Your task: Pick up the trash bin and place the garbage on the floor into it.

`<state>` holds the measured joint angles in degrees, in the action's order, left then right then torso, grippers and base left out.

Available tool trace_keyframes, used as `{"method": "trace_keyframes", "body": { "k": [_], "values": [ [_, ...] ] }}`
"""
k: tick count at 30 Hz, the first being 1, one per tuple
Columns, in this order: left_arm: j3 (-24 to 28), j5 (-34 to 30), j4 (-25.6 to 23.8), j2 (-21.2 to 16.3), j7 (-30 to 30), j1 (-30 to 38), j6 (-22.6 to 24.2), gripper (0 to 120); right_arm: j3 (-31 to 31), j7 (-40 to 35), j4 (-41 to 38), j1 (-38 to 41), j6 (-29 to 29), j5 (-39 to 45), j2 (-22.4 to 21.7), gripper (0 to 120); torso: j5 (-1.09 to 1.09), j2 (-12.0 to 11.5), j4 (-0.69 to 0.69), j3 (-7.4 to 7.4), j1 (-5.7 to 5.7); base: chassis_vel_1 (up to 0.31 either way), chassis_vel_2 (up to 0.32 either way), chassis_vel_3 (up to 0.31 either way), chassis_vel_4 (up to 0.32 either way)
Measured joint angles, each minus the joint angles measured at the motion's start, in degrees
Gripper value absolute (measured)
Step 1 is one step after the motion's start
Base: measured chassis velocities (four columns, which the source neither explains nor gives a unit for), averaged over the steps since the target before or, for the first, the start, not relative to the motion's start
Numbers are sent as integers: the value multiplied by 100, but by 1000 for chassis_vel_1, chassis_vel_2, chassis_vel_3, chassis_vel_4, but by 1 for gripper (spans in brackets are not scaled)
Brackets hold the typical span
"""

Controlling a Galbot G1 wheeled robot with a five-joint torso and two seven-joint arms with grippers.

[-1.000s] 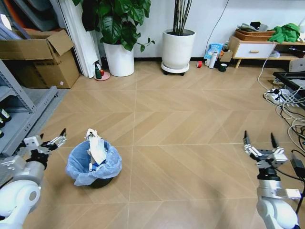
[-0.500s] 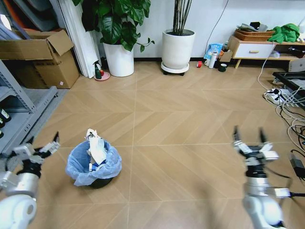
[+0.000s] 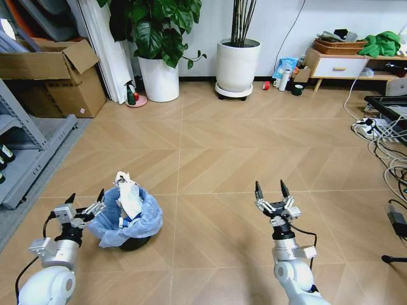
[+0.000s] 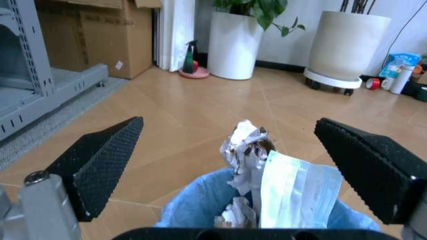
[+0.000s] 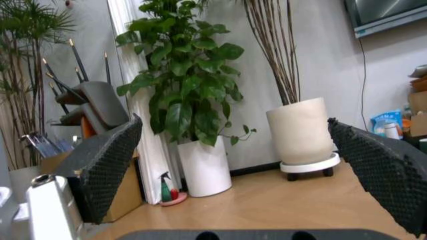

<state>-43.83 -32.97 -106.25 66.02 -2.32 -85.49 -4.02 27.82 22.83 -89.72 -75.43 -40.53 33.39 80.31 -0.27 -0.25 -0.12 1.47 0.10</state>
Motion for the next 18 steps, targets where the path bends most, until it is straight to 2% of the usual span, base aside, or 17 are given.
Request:
{"method": "trace_keyframes", "body": {
  "k": [18],
  "values": [
    [-2, -11, -15, -6, 16, 0, 27, 100, 21, -6, -8, -9, -1, -10, -10, 100, 1, 0, 0, 0, 0, 0, 0, 0, 0]
  ]
}}
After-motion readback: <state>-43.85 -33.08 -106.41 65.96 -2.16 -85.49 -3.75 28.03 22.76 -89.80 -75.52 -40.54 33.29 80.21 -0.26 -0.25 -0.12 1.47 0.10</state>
